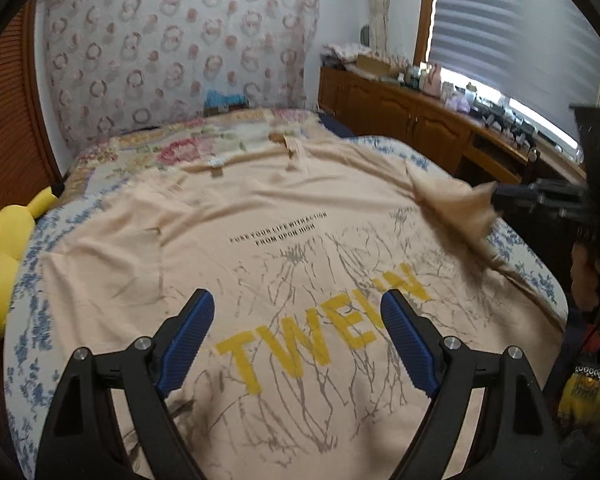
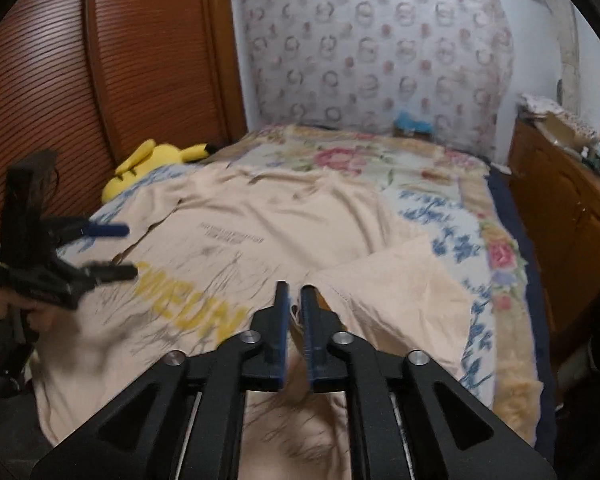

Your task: Fold small clothes

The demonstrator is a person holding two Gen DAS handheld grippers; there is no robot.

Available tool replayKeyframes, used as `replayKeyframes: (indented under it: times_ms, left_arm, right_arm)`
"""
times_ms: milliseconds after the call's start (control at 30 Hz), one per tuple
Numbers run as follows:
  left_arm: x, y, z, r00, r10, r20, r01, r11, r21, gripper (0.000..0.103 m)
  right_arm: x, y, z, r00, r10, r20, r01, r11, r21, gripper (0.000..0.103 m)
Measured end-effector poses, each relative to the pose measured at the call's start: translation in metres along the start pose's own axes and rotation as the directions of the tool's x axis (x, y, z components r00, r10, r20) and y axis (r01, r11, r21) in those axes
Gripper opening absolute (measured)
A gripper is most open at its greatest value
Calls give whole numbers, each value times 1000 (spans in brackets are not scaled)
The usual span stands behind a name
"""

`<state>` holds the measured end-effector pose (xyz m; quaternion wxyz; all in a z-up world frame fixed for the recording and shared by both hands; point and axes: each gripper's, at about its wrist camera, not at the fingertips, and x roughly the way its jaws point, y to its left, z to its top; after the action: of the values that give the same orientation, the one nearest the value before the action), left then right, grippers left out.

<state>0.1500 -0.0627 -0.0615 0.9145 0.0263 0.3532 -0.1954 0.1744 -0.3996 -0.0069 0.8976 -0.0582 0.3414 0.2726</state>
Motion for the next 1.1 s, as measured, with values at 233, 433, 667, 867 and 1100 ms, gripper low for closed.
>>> replayKeyframes:
  times_ms: [233, 433, 667, 867, 1100]
  left_arm:
    - [-13, -6, -1, 998, -4, 64, 6, 1000, -27, 86]
    - [-14, -23, -4, 997, -25, 73, 26, 1000, -13, 86]
    - [-16, -36, -10, 996, -55, 70, 55, 998, 2, 86]
    - [-10, -39, -12, 997, -61, 56, 62, 998, -3, 86]
    - [-12, -33, -13, 997, -59, 58, 61, 998, -23, 86]
  right_arm:
    - [-15, -36, -17, 998, -65, 15, 63, 992, 108, 32]
    - [3, -75, -34, 985, -149, -86, 163, 966, 201, 32]
    - [20, -97, -51, 955, -242, -169, 276, 935, 222, 37]
    - [25, -100, -54, 954, -226, -198, 264, 946, 191, 38]
    - [35, -96, -47, 963, -190, -193, 225, 958, 177, 33]
